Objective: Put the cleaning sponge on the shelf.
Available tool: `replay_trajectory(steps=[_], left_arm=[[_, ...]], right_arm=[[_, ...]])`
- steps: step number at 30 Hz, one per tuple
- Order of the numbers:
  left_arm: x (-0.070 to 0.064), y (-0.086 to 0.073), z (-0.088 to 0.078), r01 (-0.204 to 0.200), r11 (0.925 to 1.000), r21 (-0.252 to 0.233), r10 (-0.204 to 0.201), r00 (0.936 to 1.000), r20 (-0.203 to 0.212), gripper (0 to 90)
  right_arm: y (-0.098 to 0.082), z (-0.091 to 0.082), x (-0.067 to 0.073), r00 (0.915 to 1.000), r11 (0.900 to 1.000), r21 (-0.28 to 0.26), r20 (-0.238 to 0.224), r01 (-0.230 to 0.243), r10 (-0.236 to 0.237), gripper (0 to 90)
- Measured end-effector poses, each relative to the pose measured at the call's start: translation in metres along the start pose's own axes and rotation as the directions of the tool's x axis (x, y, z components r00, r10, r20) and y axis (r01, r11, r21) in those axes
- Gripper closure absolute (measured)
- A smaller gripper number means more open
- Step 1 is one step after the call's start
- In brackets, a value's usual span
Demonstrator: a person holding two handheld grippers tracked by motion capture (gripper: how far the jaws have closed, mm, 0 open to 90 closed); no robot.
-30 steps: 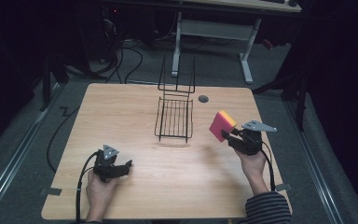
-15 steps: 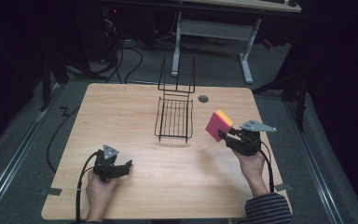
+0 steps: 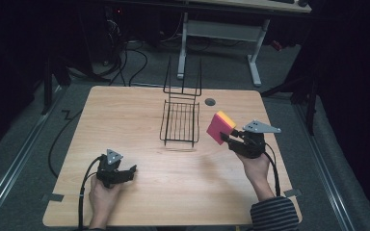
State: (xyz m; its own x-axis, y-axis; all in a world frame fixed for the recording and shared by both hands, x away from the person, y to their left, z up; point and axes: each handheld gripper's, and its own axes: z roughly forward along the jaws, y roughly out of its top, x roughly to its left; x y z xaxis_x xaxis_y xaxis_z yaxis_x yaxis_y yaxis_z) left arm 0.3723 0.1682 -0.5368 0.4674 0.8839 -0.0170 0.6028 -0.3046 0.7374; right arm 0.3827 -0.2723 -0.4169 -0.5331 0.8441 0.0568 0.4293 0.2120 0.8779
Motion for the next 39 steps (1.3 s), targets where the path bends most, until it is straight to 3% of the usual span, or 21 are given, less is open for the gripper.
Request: replay_trajectory(steps=[23, 39], left_arm=[[0.000, 0.000, 0.000, -0.001, 1.0000, 0.001, 0.001, 1.0000, 0.001, 21.6], [0.000, 0.000, 0.000, -0.002, 1.0000, 0.001, 0.002, 1.0000, 0.002, 21.6]], right_arm=[[0.026, 0.023, 0.020, 0.9975, 0.998, -0.004, -0.040, 0.059, -0.059, 60.3], [0.034, 0.053, 0.025, 0.9969, 0.997, 0.022, -0.023, 0.075, -0.075, 60.3]])
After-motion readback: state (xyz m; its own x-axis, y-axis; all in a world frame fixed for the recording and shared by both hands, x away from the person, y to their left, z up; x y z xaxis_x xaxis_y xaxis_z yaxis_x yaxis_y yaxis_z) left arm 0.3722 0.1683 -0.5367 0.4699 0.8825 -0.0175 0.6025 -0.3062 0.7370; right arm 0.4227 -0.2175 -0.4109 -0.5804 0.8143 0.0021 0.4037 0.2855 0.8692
